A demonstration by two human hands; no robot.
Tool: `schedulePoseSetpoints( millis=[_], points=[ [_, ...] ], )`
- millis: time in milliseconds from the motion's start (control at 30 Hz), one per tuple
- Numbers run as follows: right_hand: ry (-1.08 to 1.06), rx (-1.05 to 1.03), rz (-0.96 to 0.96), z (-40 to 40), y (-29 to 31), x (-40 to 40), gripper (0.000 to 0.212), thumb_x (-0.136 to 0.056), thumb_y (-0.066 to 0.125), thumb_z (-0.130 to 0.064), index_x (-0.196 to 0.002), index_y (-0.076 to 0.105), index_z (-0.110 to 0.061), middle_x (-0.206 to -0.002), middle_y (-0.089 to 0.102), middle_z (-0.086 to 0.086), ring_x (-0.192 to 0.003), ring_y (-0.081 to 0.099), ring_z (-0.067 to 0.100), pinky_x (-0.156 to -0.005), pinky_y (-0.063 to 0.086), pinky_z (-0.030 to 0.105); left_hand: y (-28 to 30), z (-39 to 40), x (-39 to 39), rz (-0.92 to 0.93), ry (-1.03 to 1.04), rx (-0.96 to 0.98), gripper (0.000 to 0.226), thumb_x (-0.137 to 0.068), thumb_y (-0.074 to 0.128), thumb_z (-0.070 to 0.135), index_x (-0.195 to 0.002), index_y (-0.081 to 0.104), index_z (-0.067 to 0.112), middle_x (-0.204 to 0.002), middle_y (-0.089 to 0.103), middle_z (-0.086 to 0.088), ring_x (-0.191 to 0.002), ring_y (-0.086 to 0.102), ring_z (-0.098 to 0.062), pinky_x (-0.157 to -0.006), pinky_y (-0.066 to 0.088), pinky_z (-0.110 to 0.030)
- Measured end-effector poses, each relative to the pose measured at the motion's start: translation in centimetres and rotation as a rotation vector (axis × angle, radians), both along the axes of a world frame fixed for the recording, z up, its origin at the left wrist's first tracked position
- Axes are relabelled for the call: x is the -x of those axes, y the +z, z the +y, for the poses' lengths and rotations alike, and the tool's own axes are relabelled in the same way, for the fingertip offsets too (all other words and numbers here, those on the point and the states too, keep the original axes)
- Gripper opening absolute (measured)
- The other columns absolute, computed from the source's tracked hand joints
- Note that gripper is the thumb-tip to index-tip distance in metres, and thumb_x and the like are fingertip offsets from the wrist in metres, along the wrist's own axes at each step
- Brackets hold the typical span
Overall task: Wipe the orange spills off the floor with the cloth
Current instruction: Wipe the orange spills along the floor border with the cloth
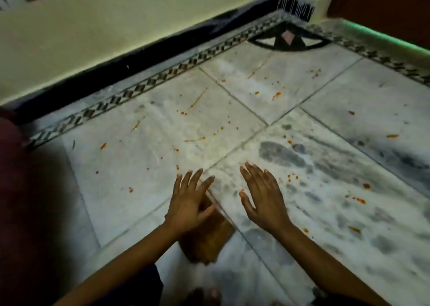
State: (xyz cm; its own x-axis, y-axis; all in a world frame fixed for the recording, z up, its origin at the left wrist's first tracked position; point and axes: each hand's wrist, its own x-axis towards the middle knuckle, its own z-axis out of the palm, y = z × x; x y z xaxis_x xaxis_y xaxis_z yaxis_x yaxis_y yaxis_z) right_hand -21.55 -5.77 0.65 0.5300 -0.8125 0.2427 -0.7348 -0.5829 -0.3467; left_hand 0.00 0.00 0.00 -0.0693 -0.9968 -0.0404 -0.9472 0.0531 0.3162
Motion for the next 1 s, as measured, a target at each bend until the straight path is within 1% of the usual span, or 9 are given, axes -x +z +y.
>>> schedulePoseSetpoints(
  millis=[100, 167, 200, 300, 367, 567, 700, 867, 1000],
  points=[
    [0.001, -0.018, 0.038, -0.1, -0.9, -0.1, 0.054, -0.091, 0.040, -0.031, -0.141, 0.040, -0.010, -0.145, 0.043, 0.011, -0.134, 0.036, 0.023, -0.113, 0.018, 0.036, -2.0, 3.2, 0.5, -0.127, -0.010, -0.117, 0.088, -0.068, 0.020, 0.091, -0.144, 0.012, 0.047, -0.157, 0.005, -0.013, -0.142, -0.005, -0.038, -0.109, -0.015, -0.054],
    [-0.021, -0.054, 0.058, 0.0, -1.2, -0.2, 0.055, -0.091, 0.039, -0.032, -0.141, 0.039, -0.010, -0.144, 0.043, 0.012, -0.133, 0.035, 0.023, -0.113, 0.017, 0.036, -3.6, 4.9, 1.1, -0.142, -0.016, -0.195, 0.094, -0.063, 0.028, 0.093, -0.144, 0.006, 0.050, -0.155, -0.012, -0.015, -0.139, -0.017, -0.039, -0.105, -0.022, -0.055],
    [-0.011, -0.064, 0.070, 0.3, -1.4, -0.4, 0.055, -0.090, 0.039, -0.031, -0.141, 0.039, -0.009, -0.144, 0.044, 0.012, -0.133, 0.035, 0.023, -0.113, 0.017, 0.036, -4.2, 5.3, 1.3, -0.159, -0.017, -0.195, 0.094, -0.064, 0.033, 0.091, -0.144, 0.009, 0.050, -0.155, -0.008, -0.019, -0.140, -0.011, -0.043, -0.105, -0.017, -0.058],
    [0.039, -0.060, 0.092, 0.0, -1.7, -1.0, 0.055, -0.090, 0.039, -0.031, -0.140, 0.040, -0.009, -0.144, 0.044, 0.012, -0.133, 0.037, 0.024, -0.112, 0.017, 0.036, -4.7, 4.8, 1.1, -0.189, 0.007, -0.157, 0.081, -0.067, 0.040, 0.080, -0.140, 0.028, 0.048, -0.149, 0.029, -0.025, -0.132, 0.031, -0.051, -0.100, 0.019, -0.069],
    [0.070, -0.084, 0.110, 0.0, -1.7, -1.5, 0.056, -0.090, 0.039, -0.033, -0.141, 0.038, -0.010, -0.145, 0.042, 0.012, -0.133, 0.039, 0.025, -0.112, 0.017, 0.036, -4.4, 4.3, 0.8, -0.130, 0.029, -0.175, 0.070, -0.069, 0.041, 0.070, -0.135, 0.039, 0.046, -0.145, 0.038, -0.023, -0.125, 0.041, -0.049, -0.091, 0.032, -0.067],
    [0.115, -0.133, 0.081, -0.3, -1.9, -4.4, 0.059, -0.090, 0.037, -0.037, -0.143, 0.032, -0.011, -0.151, 0.030, 0.018, -0.136, 0.026, 0.026, -0.110, 0.016, 0.037, -2.7, 2.0, -1.8, -0.066, 0.078, -0.207, 0.066, -0.073, 0.038, 0.056, -0.136, 0.044, 0.038, -0.149, 0.031, -0.012, -0.125, 0.037, -0.035, -0.098, 0.027, -0.041],
    [0.161, -0.174, 0.113, -1.6, -1.9, -7.0, 0.062, -0.091, 0.034, -0.039, -0.144, 0.029, -0.008, -0.150, 0.028, 0.020, -0.138, 0.027, 0.030, -0.111, 0.012, 0.037, -1.6, 2.5, -5.2, 0.095, 0.297, -0.095, 0.068, -0.066, 0.038, 0.052, -0.131, 0.052, 0.036, -0.143, 0.040, -0.010, -0.115, 0.046, -0.033, -0.093, 0.035, -0.035],
    [0.182, -0.180, 0.159, -3.4, -1.9, -8.8, 0.069, -0.096, 0.014, -0.051, -0.143, 0.030, -0.003, -0.147, 0.032, 0.025, -0.135, 0.032, 0.037, -0.111, 0.009, 0.037, -1.5, 3.8, -10.2, 0.097, 0.654, -0.029, 0.071, -0.066, 0.030, 0.055, -0.131, 0.051, 0.035, -0.142, 0.039, -0.011, -0.118, 0.044, -0.033, -0.096, 0.032, -0.038],
    [0.183, -0.215, 0.228, -4.0, -3.2, -10.5, 0.074, -0.094, 0.014, -0.055, -0.145, 0.027, -0.002, -0.150, 0.025, 0.025, -0.138, 0.025, 0.036, -0.112, 0.003, 0.034, -2.2, 4.4, -15.0, -0.004, 0.682, -0.005, 0.062, -0.076, 0.030, 0.053, -0.134, 0.046, 0.035, -0.147, 0.032, -0.010, -0.121, 0.038, -0.032, -0.098, 0.026, -0.039]
  ],
)
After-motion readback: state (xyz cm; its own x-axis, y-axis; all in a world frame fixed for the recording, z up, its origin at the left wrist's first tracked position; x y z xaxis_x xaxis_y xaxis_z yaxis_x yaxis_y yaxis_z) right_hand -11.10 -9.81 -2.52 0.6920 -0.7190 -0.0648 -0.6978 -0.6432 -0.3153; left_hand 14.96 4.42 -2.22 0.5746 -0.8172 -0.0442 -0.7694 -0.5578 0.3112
